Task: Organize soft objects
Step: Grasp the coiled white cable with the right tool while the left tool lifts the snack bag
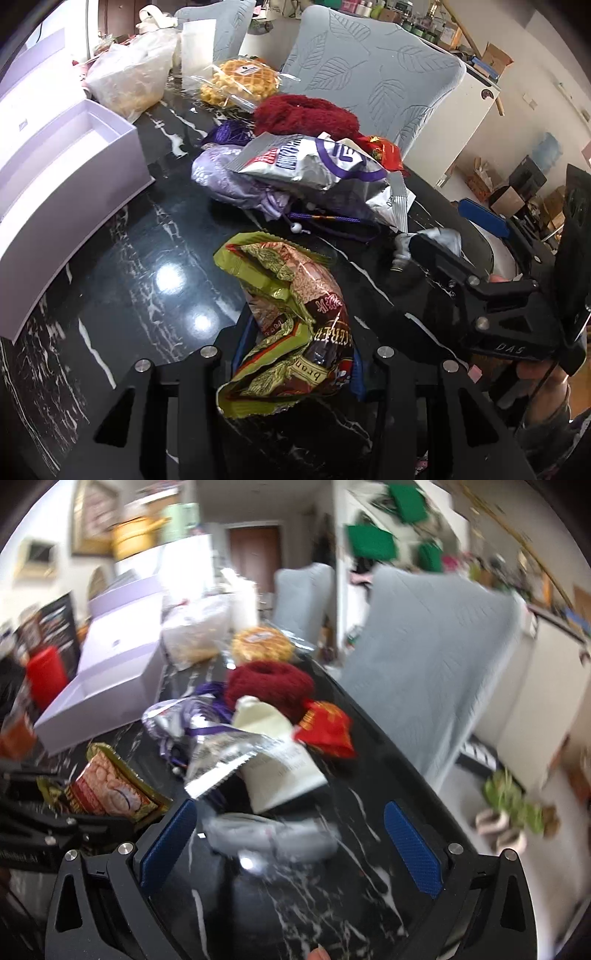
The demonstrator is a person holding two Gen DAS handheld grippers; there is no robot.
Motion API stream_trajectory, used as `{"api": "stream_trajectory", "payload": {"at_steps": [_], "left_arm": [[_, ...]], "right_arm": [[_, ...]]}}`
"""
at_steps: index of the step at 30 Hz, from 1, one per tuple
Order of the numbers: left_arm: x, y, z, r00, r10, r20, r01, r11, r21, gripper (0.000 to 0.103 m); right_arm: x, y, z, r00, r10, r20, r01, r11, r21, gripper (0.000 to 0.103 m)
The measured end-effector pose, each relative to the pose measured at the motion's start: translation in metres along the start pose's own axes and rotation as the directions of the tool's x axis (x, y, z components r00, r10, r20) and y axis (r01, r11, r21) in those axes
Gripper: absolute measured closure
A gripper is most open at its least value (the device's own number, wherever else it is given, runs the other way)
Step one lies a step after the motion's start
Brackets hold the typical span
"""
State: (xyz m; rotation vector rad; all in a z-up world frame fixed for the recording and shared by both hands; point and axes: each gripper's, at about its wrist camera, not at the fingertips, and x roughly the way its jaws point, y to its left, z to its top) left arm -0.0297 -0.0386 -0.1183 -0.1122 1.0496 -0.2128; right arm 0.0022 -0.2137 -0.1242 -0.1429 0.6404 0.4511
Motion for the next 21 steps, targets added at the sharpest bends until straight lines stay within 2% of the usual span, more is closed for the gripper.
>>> {"api": "stream_trajectory", "payload": {"at_steps": [4,8,12,15,17,21], "left_arm": [[-0.003,0.005,-0.002,1.000,0.004,0.003,-0.004,1.000,-0.016,0.060],[-0.006,0.007,-0.002,1.000,0.019,0.012,-0.018,1.000,-0.023,0.060],[-0.008,0.010,-0.003,1.000,0.020,0.014,-0.019,1.000,-0.024,0.060],[-0.008,0.010,-0.004,0.999,0.033,0.013,-0.033,0.999,-0.018,0.060],[-0.007,0.010,-0.005,0.999,0.040,0.012,-0.040,0.999,-0.015,0.060],[-0.007,0.013,-0.006,1.000,0.022,0.012,-0.021,0.999,-0.025,0.060]], "right_arm": [[0.010,0.005,-0.002,0.998,0.020,-0.052,-0.020,1.000,0.011,0.000],[0.006,0.009,-0.009,0.997,-0.065,-0.048,0.066,0.997,0.037,0.000],[0.005,0.015,-0.016,0.997,-0.045,-0.061,0.047,0.998,0.038,0.000],[0.013,0.019,-0.022,0.989,-0.115,-0.092,0.116,0.993,0.013,0.000],[0.011,0.021,-0.020,0.990,-0.123,-0.070,0.125,0.992,0.018,0.000],[0.013,0.013,-0.019,0.988,-0.112,-0.110,0.120,0.991,0.063,0.000]]}}
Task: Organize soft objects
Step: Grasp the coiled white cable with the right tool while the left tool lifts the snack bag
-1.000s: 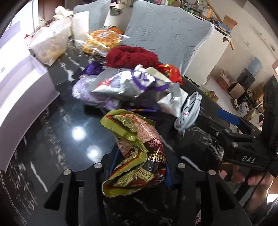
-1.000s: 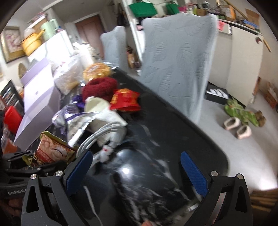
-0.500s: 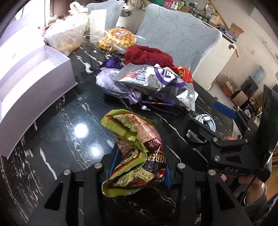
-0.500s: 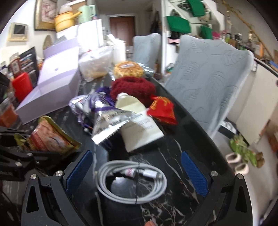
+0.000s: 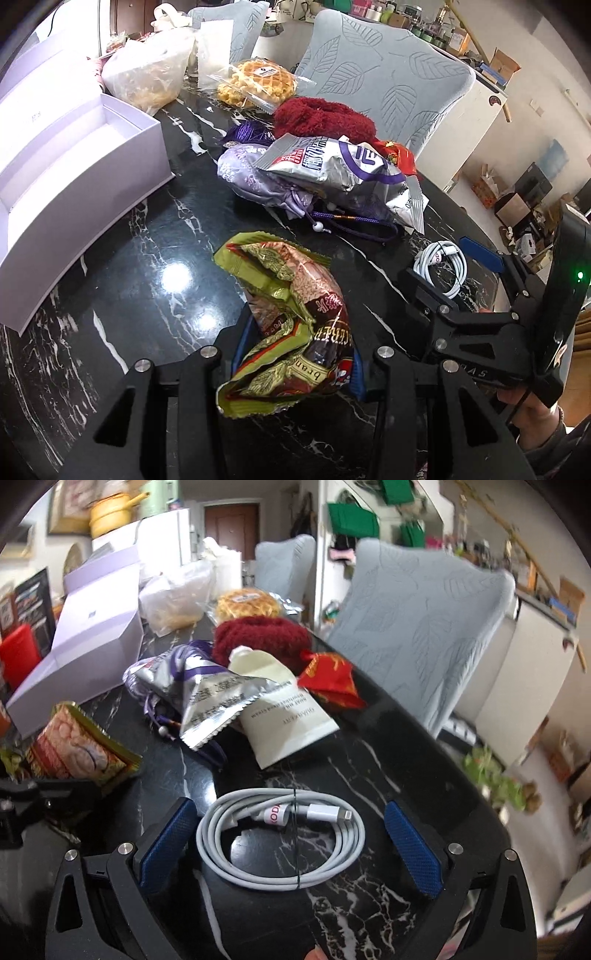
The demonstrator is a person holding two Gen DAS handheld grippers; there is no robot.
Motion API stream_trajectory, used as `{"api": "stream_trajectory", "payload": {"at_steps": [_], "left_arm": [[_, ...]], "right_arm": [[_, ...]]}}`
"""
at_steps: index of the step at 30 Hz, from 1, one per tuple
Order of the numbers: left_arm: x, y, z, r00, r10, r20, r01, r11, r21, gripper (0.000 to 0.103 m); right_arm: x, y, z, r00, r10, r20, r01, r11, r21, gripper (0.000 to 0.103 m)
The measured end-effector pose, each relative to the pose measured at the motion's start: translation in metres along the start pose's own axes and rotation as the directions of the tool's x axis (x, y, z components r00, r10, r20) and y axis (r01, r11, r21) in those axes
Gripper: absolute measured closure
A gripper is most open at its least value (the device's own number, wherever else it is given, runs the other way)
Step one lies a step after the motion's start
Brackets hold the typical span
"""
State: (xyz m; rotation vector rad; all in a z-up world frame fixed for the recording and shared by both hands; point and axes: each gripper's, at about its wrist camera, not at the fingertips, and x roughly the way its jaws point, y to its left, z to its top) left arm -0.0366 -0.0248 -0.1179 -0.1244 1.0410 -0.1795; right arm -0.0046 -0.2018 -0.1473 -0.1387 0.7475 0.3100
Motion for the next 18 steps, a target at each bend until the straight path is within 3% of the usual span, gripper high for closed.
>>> {"api": "stream_trajectory", "payload": {"at_steps": [4,5,6,18], "left_arm": [[0.0002,0.0018,0.0000,1.000,-0.010,0.000,0.010,1.000,-0.007,0.060],[0.0003,0.0021,0.0002,1.000,-0.011,0.001,0.011,1.000,-0.008,0.060],[0.0005,0.0028,0.0002,1.000,-0.013,0.001,0.013,1.000,-0.009,0.060],[-0.0008,0.0043,0.0001,1.000,-0.021,0.003,0.021,1.000,-0.020,0.060]], "right_arm": [[0.0005,-0.0014,0.0002,1.000,-0.019,-0.011,0.019,1.000,0.011,0.003],[-0.0012,-0.0014,0.0002,1.000,-0.025,-0.005,0.025,1.000,0.014,0.017],[-0.0023,-0.0020,0.0006,1.000,-0.030,0.001,0.030,0.999,0.018,0.022],[-0.0080,-0.0029,-0.0006,1.000,0.015,0.011,-0.015,0.999,0.033,0.027]]}}
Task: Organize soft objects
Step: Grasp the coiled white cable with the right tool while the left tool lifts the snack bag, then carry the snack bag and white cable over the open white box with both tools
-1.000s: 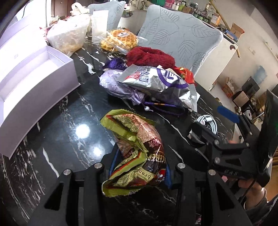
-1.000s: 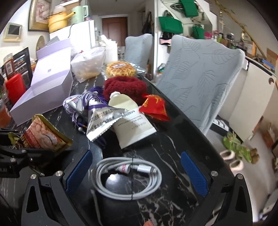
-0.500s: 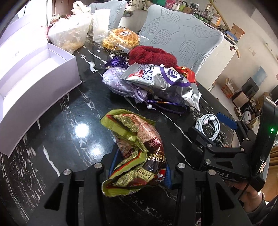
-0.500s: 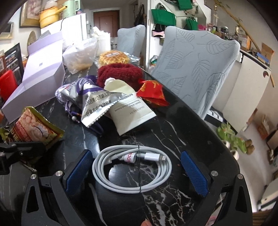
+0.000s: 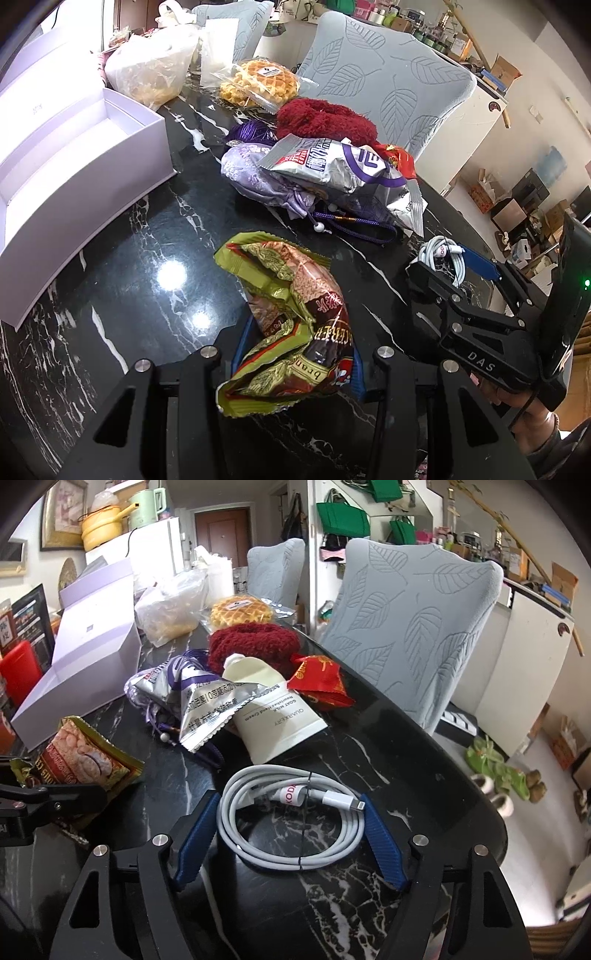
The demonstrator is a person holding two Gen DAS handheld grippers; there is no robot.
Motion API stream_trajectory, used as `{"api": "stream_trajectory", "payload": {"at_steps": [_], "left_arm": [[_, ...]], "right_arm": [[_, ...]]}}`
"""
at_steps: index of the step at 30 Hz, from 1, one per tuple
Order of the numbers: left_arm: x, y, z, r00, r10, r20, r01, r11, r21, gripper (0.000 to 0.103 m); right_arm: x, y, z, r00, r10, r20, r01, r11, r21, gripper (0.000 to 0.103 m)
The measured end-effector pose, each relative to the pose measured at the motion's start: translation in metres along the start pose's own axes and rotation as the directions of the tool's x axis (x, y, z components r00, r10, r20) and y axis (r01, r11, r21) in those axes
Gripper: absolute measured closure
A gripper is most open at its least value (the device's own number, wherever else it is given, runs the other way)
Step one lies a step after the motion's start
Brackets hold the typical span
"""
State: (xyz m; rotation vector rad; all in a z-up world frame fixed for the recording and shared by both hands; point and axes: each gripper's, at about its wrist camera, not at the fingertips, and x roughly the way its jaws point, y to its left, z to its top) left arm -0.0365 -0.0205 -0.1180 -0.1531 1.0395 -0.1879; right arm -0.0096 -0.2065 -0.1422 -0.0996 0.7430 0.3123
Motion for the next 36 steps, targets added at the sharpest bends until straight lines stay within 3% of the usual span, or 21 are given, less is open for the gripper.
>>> {"api": "stream_trajectory", "payload": {"at_steps": [16,28,36], "left_arm": [[-0.033,0.003,-0.005,0.997,0.005,0.082,-0.004,1.000,-0.002,0.060],[-0.074,0.033,-0.035,0.982,0.098,0.159,-0.079,0.989,-0.124,0.060],[-0.099,0.055,-0.055,0.965,0.185,0.187,-0.142,0.964,-0.223,0.060]], "right_arm": [[-0.039,0.018,0.006,0.997,0.042,0.062,-0.040,0.999,-0.032,0.027],[-0.050,0.061,0.010,0.982,0.173,0.073,-0.162,0.977,-0.140,0.027],[-0.051,0.099,0.014,0.956,0.289,0.055,-0.269,0.935,-0.232,0.027]]}}
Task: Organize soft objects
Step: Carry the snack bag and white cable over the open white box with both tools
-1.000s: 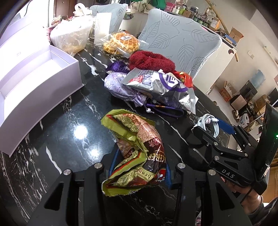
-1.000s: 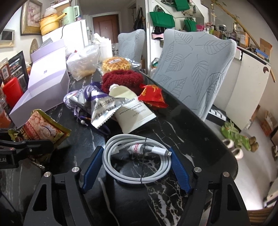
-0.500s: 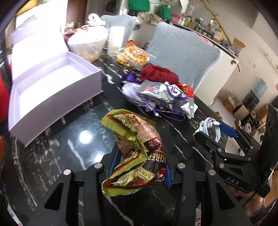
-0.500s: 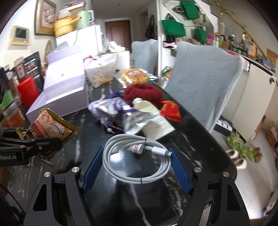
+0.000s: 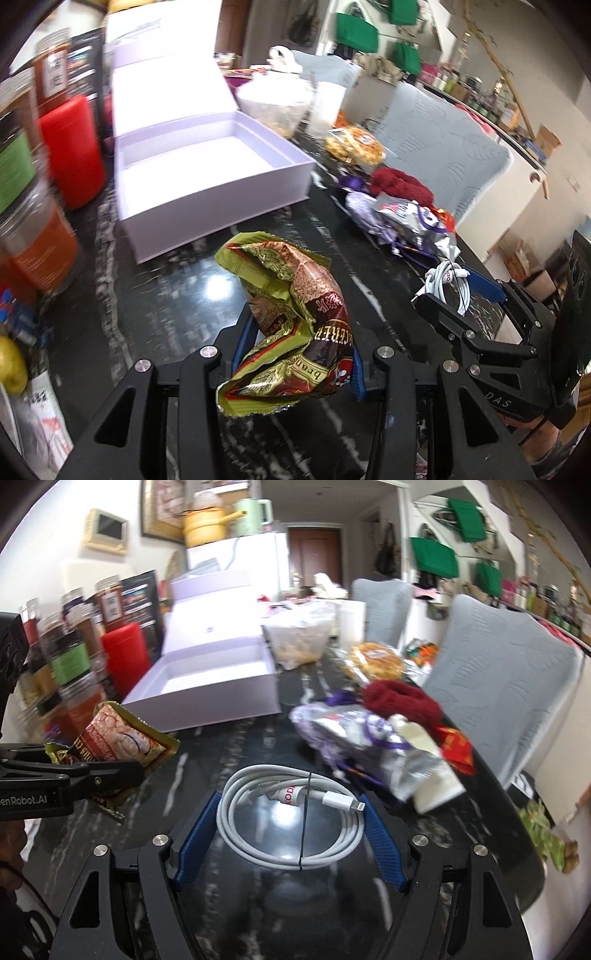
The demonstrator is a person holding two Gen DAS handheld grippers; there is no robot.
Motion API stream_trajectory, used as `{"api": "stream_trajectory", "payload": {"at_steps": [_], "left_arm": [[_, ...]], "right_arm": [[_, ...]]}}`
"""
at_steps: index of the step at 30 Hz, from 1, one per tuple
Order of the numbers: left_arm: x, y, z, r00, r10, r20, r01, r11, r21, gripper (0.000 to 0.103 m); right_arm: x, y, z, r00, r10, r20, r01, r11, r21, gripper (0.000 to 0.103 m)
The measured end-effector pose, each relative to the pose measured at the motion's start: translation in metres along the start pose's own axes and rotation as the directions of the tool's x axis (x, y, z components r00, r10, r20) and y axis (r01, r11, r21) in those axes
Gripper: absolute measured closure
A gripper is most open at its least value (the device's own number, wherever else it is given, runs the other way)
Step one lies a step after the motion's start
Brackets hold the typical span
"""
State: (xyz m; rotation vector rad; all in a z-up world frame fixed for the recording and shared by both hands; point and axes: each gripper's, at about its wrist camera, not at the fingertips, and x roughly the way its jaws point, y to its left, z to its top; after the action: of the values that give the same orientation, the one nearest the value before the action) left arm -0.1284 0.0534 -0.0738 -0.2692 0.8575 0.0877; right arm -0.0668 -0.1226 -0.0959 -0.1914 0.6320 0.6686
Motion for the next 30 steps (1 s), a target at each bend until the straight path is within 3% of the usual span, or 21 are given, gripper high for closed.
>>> {"api": "stream_trajectory", "payload": {"at_steps": [14,30], "left_arm": [[-0.038,0.038,-0.010,0.991,0.116,0.073,-0.106,0.987,-0.124,0.060],[-0.063,0.063,0.008,0.978,0.145,0.147,-0.124,0.982,-0.144,0.060]], "right_arm": [[0.009,0.051,0.016,0.987,0.162,-0.004,-0.161,0.979,-0.128,0.027],[0.008,0.082,0.043,0.976,0.216,0.026,-0.207,0.959,-0.192,0.027]]}}
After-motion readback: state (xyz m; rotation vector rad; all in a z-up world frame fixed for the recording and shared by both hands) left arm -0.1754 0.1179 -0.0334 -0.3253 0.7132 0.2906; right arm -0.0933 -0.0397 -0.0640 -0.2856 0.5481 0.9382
